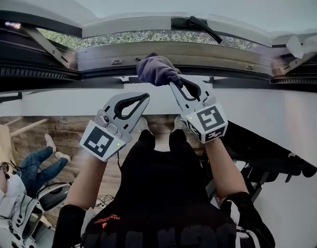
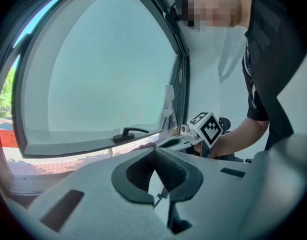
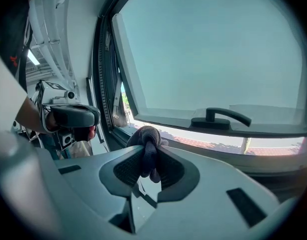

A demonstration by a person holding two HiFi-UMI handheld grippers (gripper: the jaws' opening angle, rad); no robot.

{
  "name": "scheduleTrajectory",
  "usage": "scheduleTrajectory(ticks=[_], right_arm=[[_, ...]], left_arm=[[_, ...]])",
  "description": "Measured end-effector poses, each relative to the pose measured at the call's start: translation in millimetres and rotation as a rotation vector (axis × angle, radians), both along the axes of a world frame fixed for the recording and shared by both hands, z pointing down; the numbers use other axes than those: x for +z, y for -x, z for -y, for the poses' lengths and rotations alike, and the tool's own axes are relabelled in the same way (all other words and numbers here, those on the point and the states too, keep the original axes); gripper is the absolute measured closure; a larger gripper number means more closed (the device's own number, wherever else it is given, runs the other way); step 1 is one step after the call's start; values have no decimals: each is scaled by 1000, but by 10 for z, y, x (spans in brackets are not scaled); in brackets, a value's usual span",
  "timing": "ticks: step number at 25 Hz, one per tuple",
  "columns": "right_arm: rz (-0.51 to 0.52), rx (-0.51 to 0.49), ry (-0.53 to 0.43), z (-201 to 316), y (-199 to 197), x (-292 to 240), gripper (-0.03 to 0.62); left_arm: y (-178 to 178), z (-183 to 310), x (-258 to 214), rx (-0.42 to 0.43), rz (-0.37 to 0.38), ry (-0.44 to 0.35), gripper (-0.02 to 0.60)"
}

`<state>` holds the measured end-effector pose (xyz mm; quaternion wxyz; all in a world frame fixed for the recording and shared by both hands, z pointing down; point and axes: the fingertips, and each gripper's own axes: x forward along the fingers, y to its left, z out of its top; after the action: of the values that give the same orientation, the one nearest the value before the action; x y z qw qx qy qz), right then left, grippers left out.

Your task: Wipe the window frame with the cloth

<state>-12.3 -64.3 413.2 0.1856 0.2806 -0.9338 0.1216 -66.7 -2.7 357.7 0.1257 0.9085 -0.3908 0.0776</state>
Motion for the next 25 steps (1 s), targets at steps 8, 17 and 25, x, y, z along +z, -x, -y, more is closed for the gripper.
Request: scheduleTrajectory(ticks=[8, 17, 25], right_arm=[[-7, 57, 5, 83, -400, 33, 528], [-7, 132, 3, 200, -812, 38, 528], [-5, 196, -2, 282, -1149, 37, 528]], left_arm=[[-324, 102, -9, 43, -4, -3, 563], [-581, 166, -14, 81, 1, -2, 563], [-776, 192, -19, 107, 7, -1, 563]])
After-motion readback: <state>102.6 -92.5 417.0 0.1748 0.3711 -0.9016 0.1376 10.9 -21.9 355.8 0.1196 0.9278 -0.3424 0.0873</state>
